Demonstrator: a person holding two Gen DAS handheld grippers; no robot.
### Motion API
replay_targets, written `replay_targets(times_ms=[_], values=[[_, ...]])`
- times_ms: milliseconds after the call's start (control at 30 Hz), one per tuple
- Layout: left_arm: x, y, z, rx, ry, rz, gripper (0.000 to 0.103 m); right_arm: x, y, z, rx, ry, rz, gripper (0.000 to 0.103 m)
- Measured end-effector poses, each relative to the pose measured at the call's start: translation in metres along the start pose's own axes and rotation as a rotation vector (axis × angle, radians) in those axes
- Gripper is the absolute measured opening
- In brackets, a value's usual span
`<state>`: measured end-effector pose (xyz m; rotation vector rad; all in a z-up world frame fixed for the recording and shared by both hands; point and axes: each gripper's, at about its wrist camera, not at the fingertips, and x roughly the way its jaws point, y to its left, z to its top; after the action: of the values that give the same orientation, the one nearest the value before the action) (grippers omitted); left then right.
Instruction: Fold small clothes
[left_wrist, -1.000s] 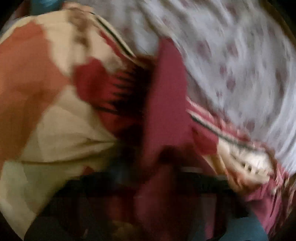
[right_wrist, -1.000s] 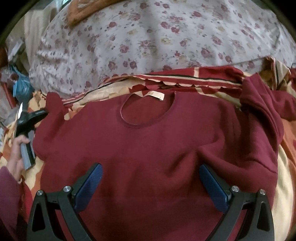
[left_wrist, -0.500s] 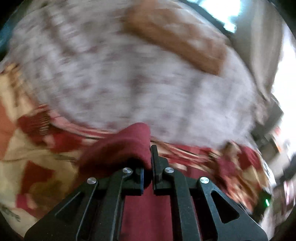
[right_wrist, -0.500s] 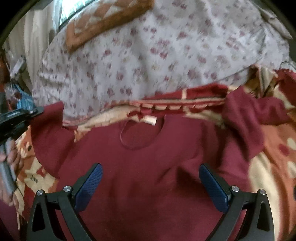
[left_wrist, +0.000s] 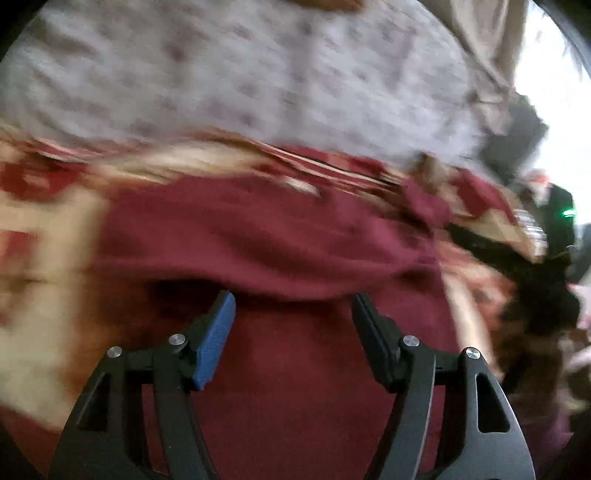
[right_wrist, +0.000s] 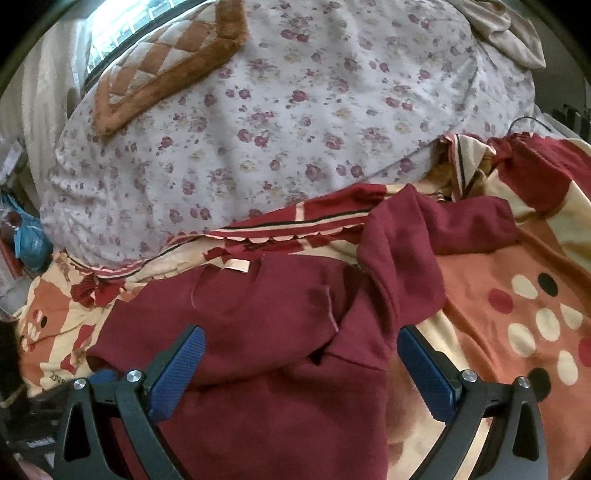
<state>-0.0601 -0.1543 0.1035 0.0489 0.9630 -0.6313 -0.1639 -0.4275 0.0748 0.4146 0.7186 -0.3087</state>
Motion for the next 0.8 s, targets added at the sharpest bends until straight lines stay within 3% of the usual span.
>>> replay_targets(times_ms=[67, 133, 233, 367, 467, 600, 700, 733, 800], values=[[-0.009, 0.028, -0.004, -0.026, -0.043, 0.164, 0.066, 0.007, 0.001, 0.001, -0.005, 0.013, 0.005, 0.103], [-0.005, 0.051, -0.01, -0.047, -0.041, 0.27, 0.066, 0.016, 0.003, 0.002, -0.014, 0.031, 0.015, 0.103], [0.021, 0.086, -0.023, -0.097, 0.064, 0.399, 0.066, 0.034, 0.009, 0.003, -0.061, 0.062, -0.012, 0.103], [0.026, 0.112, -0.025, -0.222, 0.085, 0.335, 0.073, 0.056, 0.01, 0.011, -0.152, 0.09, -0.092, 0.103], [0.027, 0.113, -0.025, -0.218, 0.087, 0.347, 0.078, 0.057, -0.002, 0.019, -0.139, 0.079, -0.136, 0.103], [0.028, 0.108, -0.023, -0.211, 0.082, 0.358, 0.079, 0.046, -0.019, 0.016, -0.072, 0.063, -0.091, 0.103], [0.026, 0.113, -0.028, -0.222, 0.083, 0.348, 0.079, 0.057, 0.002, -0.003, -0.243, 0.171, -0.056, 0.095], [0.026, 0.113, -0.028, -0.223, 0.084, 0.346, 0.079, 0.059, 0.008, -0.012, -0.301, 0.216, -0.046, 0.086], [0.027, 0.114, -0.027, -0.227, 0.084, 0.343, 0.079, 0.051, 0.008, -0.021, -0.35, 0.246, -0.017, 0.086]])
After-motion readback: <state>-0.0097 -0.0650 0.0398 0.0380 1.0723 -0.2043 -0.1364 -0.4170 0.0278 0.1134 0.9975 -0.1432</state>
